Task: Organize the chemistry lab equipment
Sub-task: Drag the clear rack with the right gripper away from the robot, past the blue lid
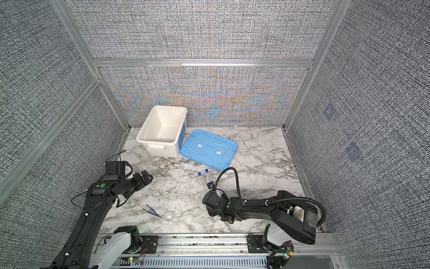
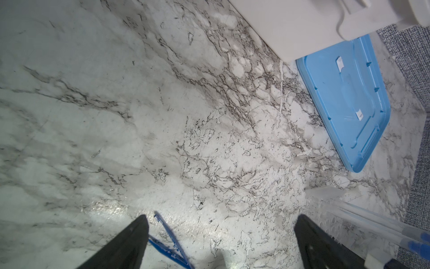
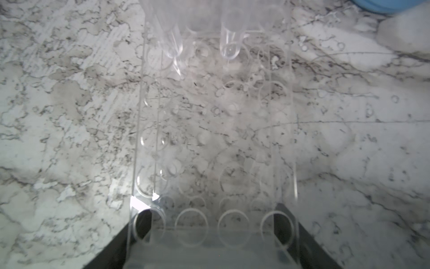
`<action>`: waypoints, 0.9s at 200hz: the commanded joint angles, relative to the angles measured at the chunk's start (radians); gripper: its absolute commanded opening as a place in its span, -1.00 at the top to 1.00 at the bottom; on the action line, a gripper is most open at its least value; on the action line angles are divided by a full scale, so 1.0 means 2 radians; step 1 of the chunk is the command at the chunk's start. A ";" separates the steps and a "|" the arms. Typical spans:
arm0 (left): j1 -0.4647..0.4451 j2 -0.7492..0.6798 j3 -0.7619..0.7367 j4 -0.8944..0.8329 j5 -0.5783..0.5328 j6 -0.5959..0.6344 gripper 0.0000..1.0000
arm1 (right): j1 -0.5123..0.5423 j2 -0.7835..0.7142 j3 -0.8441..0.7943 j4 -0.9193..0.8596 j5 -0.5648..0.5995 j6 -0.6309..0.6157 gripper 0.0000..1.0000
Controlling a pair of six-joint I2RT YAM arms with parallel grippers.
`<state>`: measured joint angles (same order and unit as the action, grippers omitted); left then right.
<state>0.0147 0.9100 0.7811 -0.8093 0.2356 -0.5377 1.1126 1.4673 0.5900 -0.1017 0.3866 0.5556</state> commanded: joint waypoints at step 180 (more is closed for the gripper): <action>0.000 0.004 -0.002 0.005 0.006 0.006 -0.98 | -0.142 -0.121 -0.064 -0.083 0.020 0.033 -0.40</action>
<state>0.0147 0.9199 0.7811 -0.8089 0.2386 -0.5377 0.8513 1.2270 0.4507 -0.2573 0.4271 0.6323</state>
